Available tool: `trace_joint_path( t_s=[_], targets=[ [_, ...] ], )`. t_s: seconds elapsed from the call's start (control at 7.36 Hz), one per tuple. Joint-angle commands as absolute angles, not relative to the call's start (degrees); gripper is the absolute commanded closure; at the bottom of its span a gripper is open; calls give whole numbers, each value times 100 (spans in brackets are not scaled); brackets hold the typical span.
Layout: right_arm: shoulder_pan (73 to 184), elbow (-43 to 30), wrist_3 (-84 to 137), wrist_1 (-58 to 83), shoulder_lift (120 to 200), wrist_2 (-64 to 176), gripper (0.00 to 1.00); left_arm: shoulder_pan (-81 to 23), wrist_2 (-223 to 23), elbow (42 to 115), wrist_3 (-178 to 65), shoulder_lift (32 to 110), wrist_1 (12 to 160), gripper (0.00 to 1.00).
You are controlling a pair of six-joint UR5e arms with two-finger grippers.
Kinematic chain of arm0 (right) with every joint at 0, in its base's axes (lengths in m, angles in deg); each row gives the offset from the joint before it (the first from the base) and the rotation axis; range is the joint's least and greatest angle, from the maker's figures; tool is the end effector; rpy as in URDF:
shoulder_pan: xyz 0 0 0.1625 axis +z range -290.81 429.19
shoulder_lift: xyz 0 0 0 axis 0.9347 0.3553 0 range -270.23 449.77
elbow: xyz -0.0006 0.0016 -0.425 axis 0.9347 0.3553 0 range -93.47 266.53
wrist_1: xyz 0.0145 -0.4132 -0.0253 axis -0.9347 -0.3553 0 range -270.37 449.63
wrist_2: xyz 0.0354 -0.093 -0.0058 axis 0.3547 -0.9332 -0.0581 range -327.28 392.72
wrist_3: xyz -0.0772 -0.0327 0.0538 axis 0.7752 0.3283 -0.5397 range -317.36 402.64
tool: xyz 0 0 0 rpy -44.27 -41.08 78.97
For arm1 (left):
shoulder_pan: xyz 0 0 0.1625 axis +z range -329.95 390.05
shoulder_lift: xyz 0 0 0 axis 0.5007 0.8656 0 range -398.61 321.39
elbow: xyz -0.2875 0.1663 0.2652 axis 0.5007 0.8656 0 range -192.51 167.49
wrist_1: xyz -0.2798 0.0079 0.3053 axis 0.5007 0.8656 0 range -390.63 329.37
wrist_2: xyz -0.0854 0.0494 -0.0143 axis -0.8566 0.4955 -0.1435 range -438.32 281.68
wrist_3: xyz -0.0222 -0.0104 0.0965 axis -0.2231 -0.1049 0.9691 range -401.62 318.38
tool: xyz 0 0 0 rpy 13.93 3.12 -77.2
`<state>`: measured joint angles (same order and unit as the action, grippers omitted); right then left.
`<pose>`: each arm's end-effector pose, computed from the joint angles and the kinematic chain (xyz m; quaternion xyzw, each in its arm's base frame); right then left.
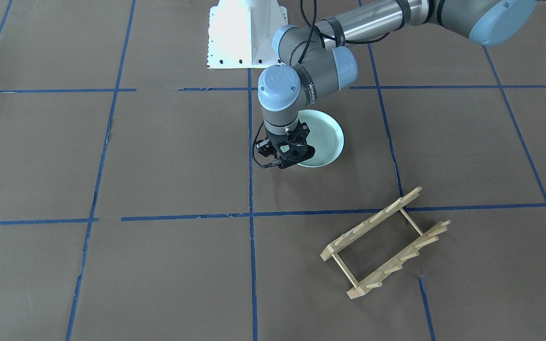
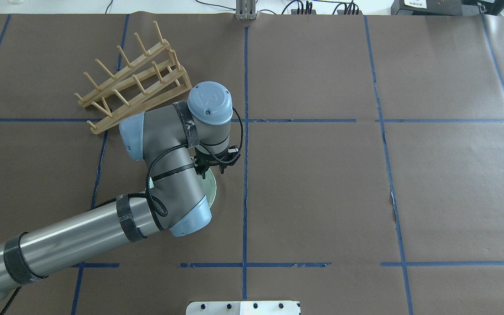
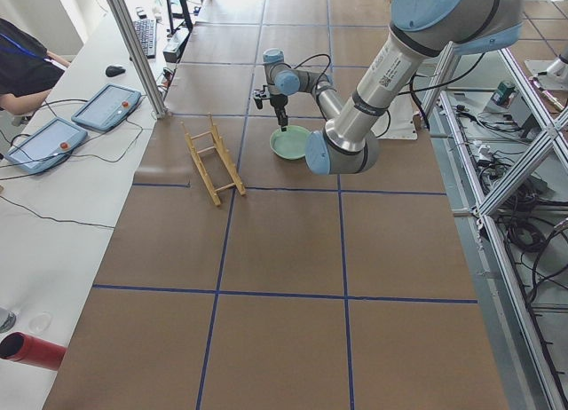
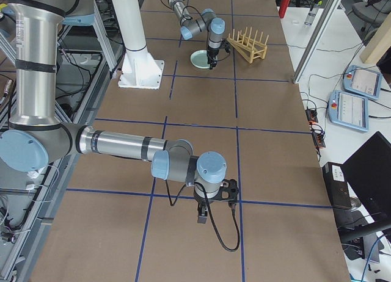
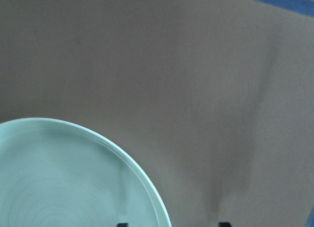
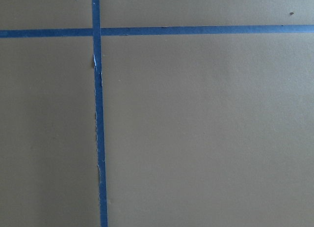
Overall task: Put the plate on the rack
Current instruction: 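Reach the left gripper down to the green plate and grip its rim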
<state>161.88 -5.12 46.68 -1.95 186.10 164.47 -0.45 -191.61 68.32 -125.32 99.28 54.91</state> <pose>0.0873 -0.4314 0.7017 -0.0300 -0.3581 0.0086 0.9332 0.6030 -0.4642 0.2217 -0.0920 0.3346 -0.1380 0.9276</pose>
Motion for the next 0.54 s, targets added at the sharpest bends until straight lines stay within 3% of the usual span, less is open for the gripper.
trace_joint_path(
  t_s=[0.0,0.27,0.41],
  targets=[
    [16191,-514,4668,-195,18610,16447,0,-36,-19161,6835,-12520,9877,5498,67],
    [16191,-514,4668,-195,18610,16447,0,-36,-19170,6852,-12511,9798,5498,67],
    [16191,-505,4668,-195,18610,16447,0,-36,-19170,6852,-12503,9789,5498,80]
  ],
)
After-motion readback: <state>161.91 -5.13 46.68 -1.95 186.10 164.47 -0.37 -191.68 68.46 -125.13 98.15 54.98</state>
